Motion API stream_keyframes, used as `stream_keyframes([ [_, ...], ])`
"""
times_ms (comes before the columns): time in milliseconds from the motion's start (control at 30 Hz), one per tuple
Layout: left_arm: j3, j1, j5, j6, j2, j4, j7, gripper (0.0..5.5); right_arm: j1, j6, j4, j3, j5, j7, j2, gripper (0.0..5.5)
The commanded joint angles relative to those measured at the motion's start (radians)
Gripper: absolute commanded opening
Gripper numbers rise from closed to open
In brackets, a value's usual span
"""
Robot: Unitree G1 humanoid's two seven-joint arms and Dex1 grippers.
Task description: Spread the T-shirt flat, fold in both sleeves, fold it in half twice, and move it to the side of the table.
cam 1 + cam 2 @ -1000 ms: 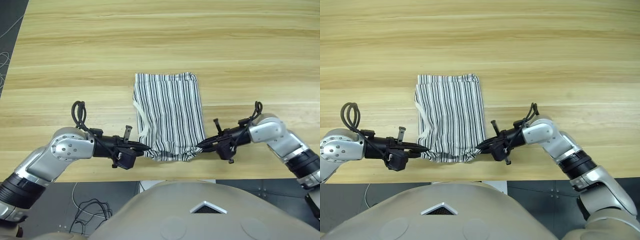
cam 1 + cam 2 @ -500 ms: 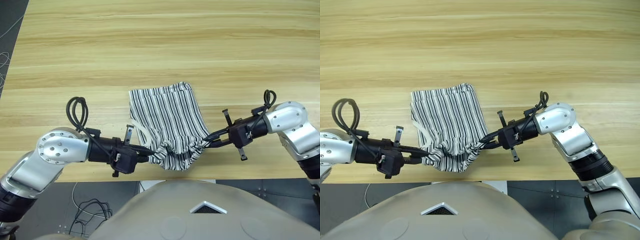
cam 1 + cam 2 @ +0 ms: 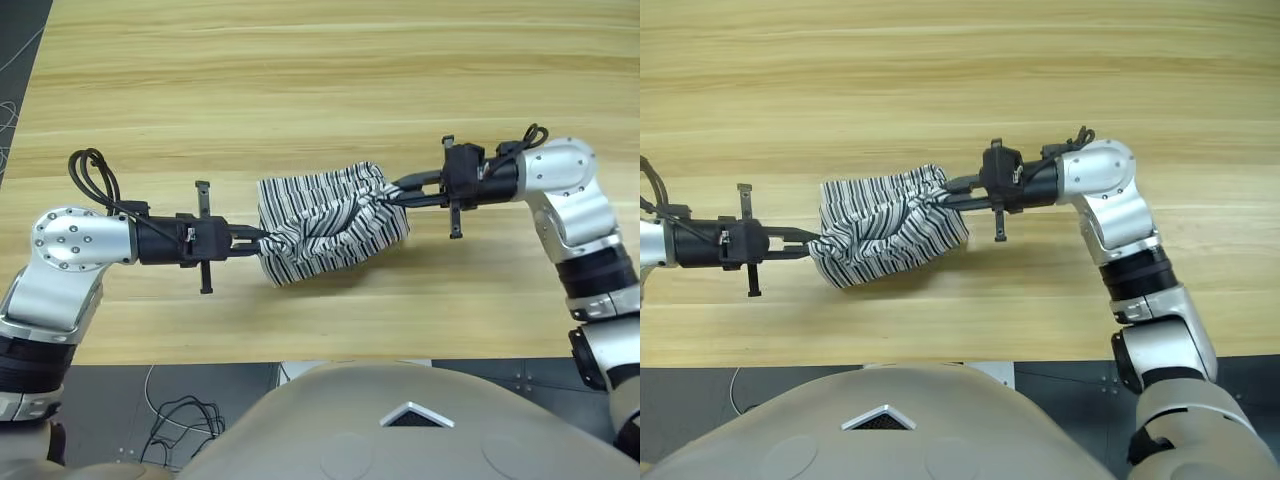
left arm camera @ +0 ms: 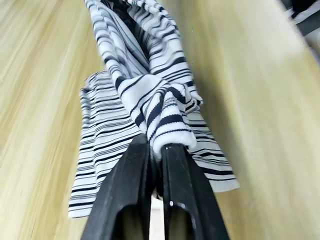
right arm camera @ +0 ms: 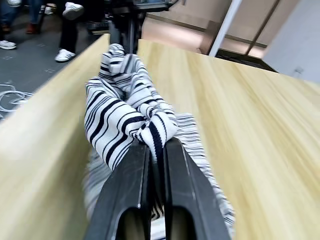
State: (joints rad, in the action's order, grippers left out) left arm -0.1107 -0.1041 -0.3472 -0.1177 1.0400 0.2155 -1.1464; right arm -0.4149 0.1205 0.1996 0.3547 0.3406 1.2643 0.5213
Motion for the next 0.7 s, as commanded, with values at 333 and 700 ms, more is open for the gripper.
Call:
stream_keyframes([
  [333, -0.029, 0.252, 0.120, -0.022, -0.169, -0.380, -0.021, 0.25, -0.183, 0.243, 0.515, -0.040, -0.196, -0.056, -0.164, 0.10],
  [700, -0.020, 0.405, 0.268, -0.162, -0.204, -0.773, 0.034, 1.22, -0.272, 0.339, 0.701, -0.099, -0.302, -0.241, -0.222, 1.35],
])
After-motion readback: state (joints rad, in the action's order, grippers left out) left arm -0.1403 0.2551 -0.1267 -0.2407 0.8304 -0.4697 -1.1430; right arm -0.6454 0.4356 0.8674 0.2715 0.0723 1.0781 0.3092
